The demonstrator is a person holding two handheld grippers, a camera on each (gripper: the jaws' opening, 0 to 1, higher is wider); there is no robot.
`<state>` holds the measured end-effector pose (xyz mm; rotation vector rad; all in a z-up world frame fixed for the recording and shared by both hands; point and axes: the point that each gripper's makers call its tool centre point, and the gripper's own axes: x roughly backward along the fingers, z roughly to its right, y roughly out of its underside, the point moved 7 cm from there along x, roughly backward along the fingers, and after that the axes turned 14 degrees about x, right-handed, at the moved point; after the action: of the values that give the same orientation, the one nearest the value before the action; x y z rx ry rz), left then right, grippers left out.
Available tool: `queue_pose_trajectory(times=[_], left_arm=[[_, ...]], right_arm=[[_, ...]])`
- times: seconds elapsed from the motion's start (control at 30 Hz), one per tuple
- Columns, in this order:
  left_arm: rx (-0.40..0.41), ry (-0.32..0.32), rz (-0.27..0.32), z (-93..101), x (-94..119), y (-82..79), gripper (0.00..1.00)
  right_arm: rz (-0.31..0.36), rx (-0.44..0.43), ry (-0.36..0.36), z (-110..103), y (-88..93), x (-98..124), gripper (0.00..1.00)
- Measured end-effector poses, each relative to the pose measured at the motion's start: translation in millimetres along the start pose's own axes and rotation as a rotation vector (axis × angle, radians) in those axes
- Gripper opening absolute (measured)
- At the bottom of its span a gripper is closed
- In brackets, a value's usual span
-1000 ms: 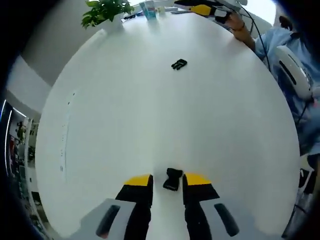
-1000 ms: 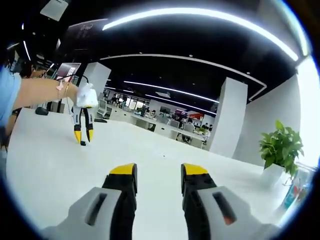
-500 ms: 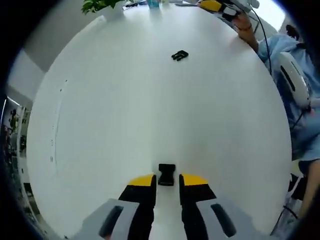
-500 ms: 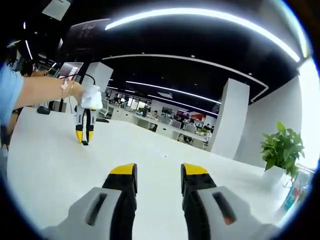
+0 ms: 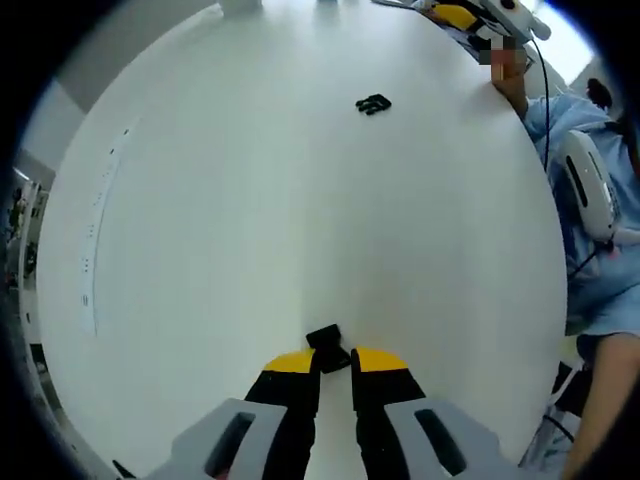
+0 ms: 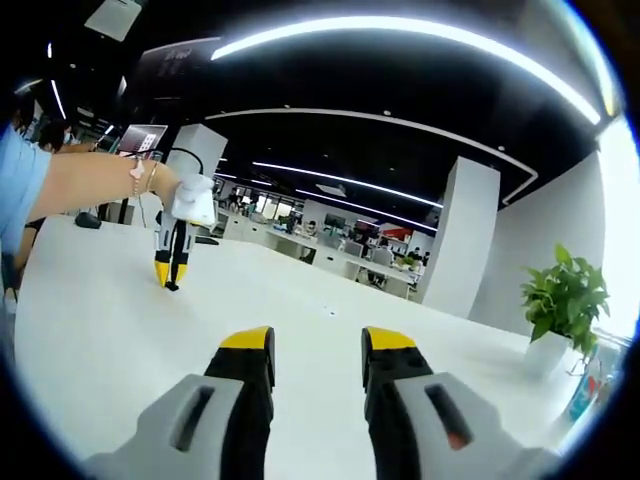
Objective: Snap the two parts of the plastic buckle together until the buckle closes and remains connected.
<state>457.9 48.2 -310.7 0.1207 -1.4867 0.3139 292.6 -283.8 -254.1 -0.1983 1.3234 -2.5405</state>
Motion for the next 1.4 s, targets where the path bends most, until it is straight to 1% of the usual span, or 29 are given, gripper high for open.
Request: queue_pose_trajectory(times=[0.27, 0.47, 0.57, 0.77, 1.0, 1.23, 1.4], left_arm=[[-0.037, -0.025, -0.022, 1.5, 0.0, -0.7, 0.11], [-0.061, -0.024, -0.034, 9.6, -0.6, 1.9, 0.11], [-0.067, -0.026, -0.031, 11.4, -0.2, 3.4, 0.11], [-0.075, -0.020, -0.030, 20.4, -0.6, 10.2, 0.11], [-0.088, -0.022, -0.044, 32.2, -0.8, 21.1, 0.11], [-0.097, -0.031, -0.056, 44.2, -0.8, 32.4, 0.11], [-0.097, -0.043, -0.061, 51.6, -1.1, 37.4, 0.11]], right_arm=[[-0.003, 0.003, 0.002, 1.1, 0.7, -1.1, 0.34], [-0.006, 0.004, 0.006, 1.6, 1.1, -1.3, 0.34], [-0.007, 0.006, 0.007, 1.6, 1.4, -1.7, 0.34], [-0.017, 0.004, 0.006, 2.2, 3.3, -3.2, 0.34], [-0.021, 0.001, 0.005, 2.8, 4.0, -3.7, 0.34], [-0.026, 0.000, 0.002, 1.7, 4.3, -3.6, 0.34], [-0.031, 0.001, 0.001, 0.8, 4.7, -3.9, 0.34]])
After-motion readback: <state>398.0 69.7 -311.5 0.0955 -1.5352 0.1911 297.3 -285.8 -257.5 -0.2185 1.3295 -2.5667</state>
